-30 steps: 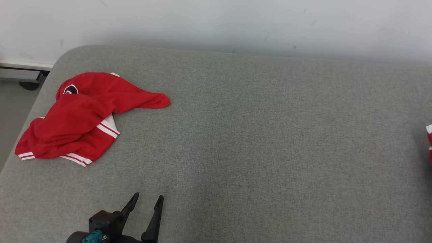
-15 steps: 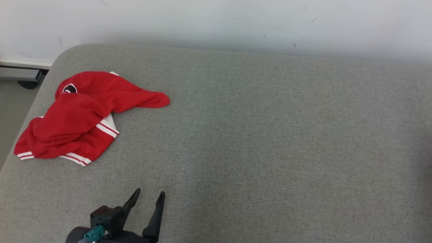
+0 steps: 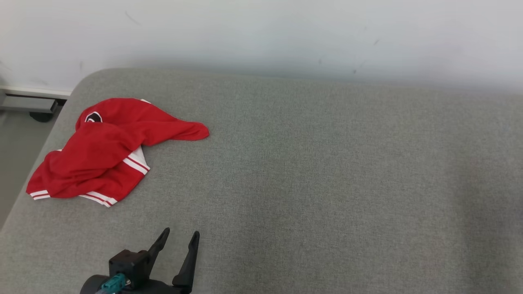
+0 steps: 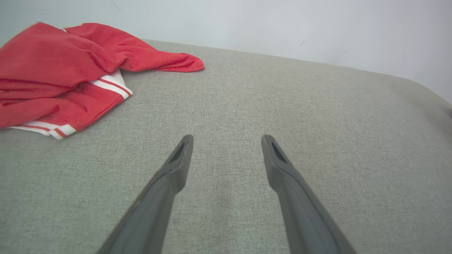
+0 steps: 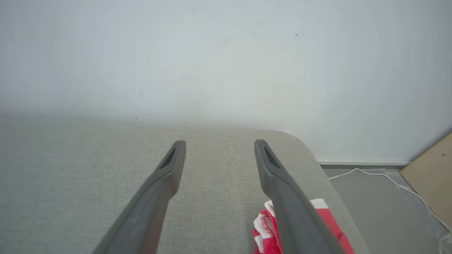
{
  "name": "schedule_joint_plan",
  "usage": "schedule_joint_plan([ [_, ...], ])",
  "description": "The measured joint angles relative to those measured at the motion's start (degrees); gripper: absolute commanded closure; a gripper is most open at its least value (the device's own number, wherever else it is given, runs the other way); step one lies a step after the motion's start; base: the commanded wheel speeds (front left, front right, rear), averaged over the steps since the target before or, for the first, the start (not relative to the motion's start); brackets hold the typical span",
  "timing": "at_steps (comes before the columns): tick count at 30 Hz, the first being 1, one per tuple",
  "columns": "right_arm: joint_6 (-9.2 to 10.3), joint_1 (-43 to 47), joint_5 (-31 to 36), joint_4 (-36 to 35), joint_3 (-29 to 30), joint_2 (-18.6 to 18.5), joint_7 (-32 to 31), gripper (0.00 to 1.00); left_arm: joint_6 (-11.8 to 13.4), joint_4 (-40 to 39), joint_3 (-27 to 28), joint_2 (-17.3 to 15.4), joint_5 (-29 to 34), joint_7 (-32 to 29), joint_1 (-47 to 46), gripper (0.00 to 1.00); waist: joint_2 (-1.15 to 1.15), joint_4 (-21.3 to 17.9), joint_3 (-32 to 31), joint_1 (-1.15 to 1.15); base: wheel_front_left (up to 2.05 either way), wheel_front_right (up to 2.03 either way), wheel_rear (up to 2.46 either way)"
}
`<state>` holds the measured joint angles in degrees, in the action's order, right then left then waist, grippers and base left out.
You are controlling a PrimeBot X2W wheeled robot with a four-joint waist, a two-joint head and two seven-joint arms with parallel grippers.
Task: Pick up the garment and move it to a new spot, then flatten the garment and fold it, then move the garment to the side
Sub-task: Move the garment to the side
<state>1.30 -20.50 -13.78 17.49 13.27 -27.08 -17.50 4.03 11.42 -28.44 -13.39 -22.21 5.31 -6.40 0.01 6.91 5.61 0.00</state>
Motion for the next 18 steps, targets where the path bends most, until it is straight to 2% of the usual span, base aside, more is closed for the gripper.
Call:
schedule_joint_plan([
  [5, -2.35, 1.42, -3.69, -3.05, -1.53, 6.76, 4.6, 0.0, -0.01, 0.1, 1.16, -0.05, -0.19, 2.11, -0.04, 0.0, 0.0, -0.01, -1.85, 0.0, 0.0, 0.0, 0.0],
  [11, -2.9, 6.7, -7.53, -5.9, -1.79, 14.25, 9.58, 0.0, -0.52, 0.16, 3.1, 0.64, -2.01, 4.79, -0.05, 0.0, 0.0, -0.24, -4.66, 0.0, 0.0, 0.0, 0.0],
  [13, -3.65, 8.57, -8.24, -7.17, -2.24, 15.92, 10.87, 0.0, -0.53, 0.07, 3.65, 0.59, -2.26, 5.48, -0.02, 0.0, -0.01, -0.42, -5.6, -0.01, 0.0, 0.0, 0.0],
  [18, -4.02, 13.19, -9.5, -9.9, -3.01, 19.52, 13.84, 0.0, 0.19, -0.62, 5.97, 0.7, -3.19, 6.91, 0.04, 0.0, -0.01, -1.15, -7.58, -0.01, 0.0, 0.0, 0.0],
])
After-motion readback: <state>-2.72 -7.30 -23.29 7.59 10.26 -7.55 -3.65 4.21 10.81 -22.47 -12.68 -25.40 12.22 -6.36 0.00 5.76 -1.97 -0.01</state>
